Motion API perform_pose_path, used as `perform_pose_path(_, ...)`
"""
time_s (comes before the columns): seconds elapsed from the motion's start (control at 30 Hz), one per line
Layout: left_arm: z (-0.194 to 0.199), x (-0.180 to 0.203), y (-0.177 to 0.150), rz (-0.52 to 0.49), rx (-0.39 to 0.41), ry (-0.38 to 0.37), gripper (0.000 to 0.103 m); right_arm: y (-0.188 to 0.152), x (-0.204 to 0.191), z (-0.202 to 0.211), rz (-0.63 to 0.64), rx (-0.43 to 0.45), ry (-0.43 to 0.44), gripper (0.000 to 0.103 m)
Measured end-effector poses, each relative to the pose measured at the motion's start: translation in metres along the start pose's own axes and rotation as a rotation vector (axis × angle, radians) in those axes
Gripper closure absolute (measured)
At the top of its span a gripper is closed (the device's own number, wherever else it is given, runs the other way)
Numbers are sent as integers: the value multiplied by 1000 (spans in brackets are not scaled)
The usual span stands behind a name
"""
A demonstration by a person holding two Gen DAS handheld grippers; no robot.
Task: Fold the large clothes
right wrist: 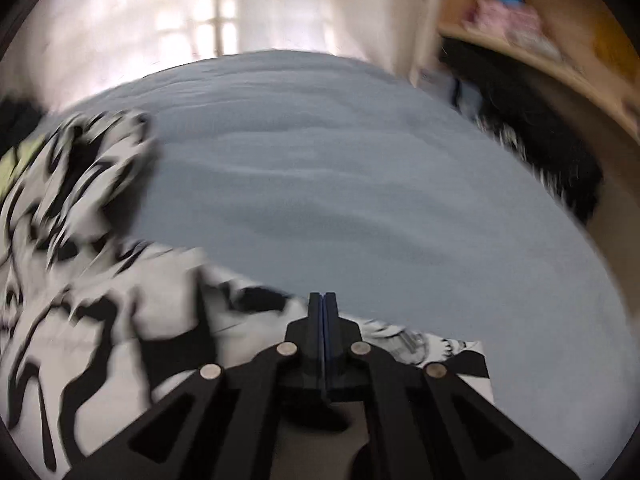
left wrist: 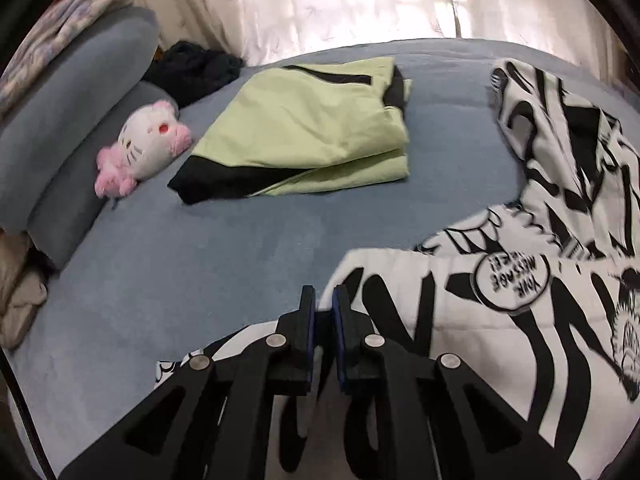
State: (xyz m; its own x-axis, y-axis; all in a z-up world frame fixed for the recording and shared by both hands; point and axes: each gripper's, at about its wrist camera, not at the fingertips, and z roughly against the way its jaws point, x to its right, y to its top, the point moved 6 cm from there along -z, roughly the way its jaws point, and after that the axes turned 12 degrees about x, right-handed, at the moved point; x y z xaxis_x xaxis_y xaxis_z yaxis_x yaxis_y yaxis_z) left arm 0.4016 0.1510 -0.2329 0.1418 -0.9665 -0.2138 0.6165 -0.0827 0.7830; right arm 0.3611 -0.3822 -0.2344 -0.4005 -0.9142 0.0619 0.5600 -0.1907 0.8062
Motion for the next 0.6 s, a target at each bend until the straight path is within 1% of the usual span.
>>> perform_pose_path(0.03, -1, -1, -2, 9, -9, -4, 95, -3, 12, -6, -68, -26, -1, 103)
perform_pose_path(0.07, -3, -1, -4, 14, -16, -9, 94, -5, 18, -10, -125, -44, 29, 103)
perform_pose_path(0.1, -4, -2, -5, 14, -15, -9, 94, -5, 20, -9, -147, -45, 45, 103)
perform_pose_path(0.13, -3, -1, -5, 11, -12, -8, 94, -4, 21, -6, -157, -39, 58, 103)
perform_pose_path(0.17, -2, -1, -4, 6, -15, -8, 91, -2, 19, -1, -159, -35, 82, 103)
perform_pose_path(0.23, 0, -3, -3, 14, -29, -28, 85, 2, 14, 9, -170, -40, 158, 103)
perform_pose_path(0.27, 1, -7, -2, 32, -39, -45, 81, 4, 11, 15, -170, -41, 201, 102)
perform_pose_path(0.33, 2, -14, -1, 75, -53, -77, 76, 8, 6, 25, -162, -41, 272, 100)
perform_pose_path(0.4, 1, -23, 1, 133, -77, -127, 71, 15, 1, 31, -148, -63, 343, 88)
perform_pose_path(0.43, 1, -25, 0, 146, -85, -137, 69, 16, -1, 30, -144, -77, 370, 75)
perform_pose_path(0.47, 0, -28, 0, 159, -96, -151, 66, 17, -4, 30, -139, -91, 392, 63)
perform_pose_path(0.53, -1, -29, 0, 162, -108, -163, 61, 17, -10, 29, -128, -112, 431, 56)
perform_pose_path(0.6, -2, -27, -1, 150, -116, -181, 57, 15, -15, 23, -108, -144, 460, 56)
